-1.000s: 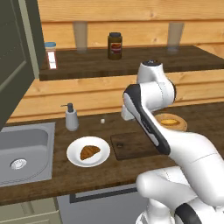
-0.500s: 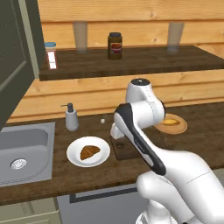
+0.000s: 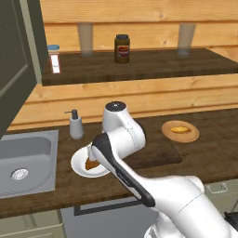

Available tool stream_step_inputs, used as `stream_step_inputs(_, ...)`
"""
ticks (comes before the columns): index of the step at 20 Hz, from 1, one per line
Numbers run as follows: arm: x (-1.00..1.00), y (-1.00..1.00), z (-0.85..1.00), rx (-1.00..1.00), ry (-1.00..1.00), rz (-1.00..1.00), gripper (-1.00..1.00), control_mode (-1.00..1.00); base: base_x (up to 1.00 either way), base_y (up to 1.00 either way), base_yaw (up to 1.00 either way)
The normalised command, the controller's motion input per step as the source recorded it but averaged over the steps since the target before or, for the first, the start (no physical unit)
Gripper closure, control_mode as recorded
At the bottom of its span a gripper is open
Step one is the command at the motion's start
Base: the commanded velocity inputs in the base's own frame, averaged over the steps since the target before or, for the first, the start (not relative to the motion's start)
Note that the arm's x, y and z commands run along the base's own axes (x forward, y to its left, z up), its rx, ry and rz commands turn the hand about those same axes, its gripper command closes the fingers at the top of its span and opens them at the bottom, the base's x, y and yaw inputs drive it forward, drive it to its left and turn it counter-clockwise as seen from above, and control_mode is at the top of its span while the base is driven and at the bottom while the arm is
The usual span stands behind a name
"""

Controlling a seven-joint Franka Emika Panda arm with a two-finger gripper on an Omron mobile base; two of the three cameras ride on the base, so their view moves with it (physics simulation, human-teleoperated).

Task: From the different types of pastries on the counter, select a croissant and place it on the cutting board. Then retrieve a jar of jam from the cabinet and place it alongside the croissant on the cutting board.

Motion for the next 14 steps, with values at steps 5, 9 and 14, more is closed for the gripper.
stream_step_inputs(5, -0.04, 0.37, -0.15, 0.07, 0.01, -0.11, -1.0, -1.0, 0.0, 0.0, 0.0)
stream_step_inputs(9, 0.17, 0.0, -0.06, 0.01, 0.0, -0.04, -1.0, -1.0, 0.0, 0.0, 0.0)
stream_step_inputs(14, 0.58, 0.0, -0.26, 0.0, 0.04, -0.15, -1.0, -1.0, 0.0, 0.0, 0.0)
